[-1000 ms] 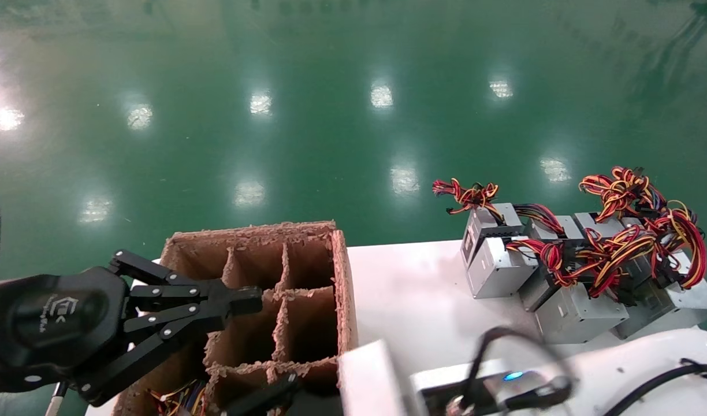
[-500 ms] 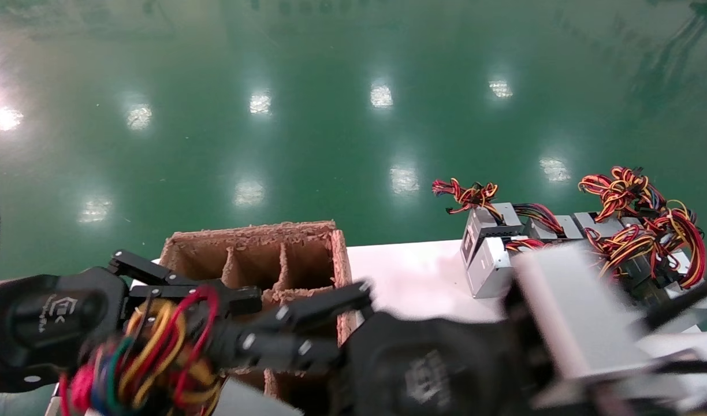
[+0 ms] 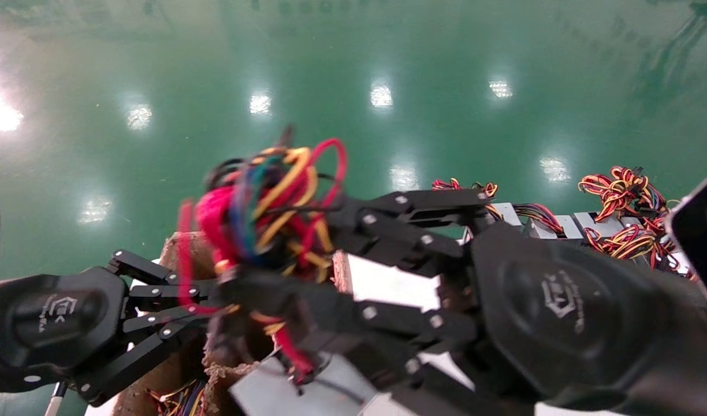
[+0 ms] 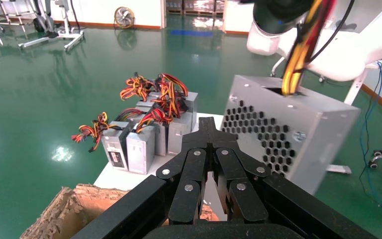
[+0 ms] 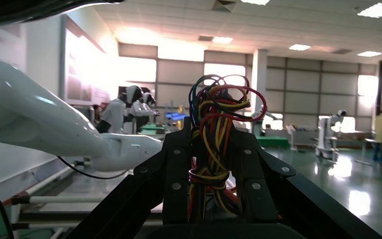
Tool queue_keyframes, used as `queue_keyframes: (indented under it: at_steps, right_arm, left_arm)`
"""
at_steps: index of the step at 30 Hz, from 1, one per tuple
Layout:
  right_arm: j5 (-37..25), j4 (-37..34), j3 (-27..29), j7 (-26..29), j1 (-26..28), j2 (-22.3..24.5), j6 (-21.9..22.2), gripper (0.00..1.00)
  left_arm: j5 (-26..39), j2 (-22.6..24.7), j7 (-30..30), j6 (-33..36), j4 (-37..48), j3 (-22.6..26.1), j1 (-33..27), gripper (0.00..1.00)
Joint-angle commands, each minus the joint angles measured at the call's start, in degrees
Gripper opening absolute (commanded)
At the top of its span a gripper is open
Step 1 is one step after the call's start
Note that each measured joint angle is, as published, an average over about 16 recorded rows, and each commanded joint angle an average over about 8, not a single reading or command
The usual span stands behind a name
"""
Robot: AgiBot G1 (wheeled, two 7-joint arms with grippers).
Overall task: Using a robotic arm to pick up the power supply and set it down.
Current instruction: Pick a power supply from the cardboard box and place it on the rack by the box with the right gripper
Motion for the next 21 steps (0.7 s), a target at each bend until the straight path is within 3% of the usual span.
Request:
queue_keyframes:
  at_steps: [1,21]
  right_arm:
    - [0.3,0.0,0.7,0.1,-0.3,1.1,0.3,0.00]
    - [3.9,0.9,9.7,0.5,-10.6,16.2,3.3,0.00]
  left_arm:
    - [0.0,0.0,0.0,0.0,0.0,0.0,0.0,0.00]
    - [0.0,0.0,0.0,0.0,0.0,0.0,0.0,0.00]
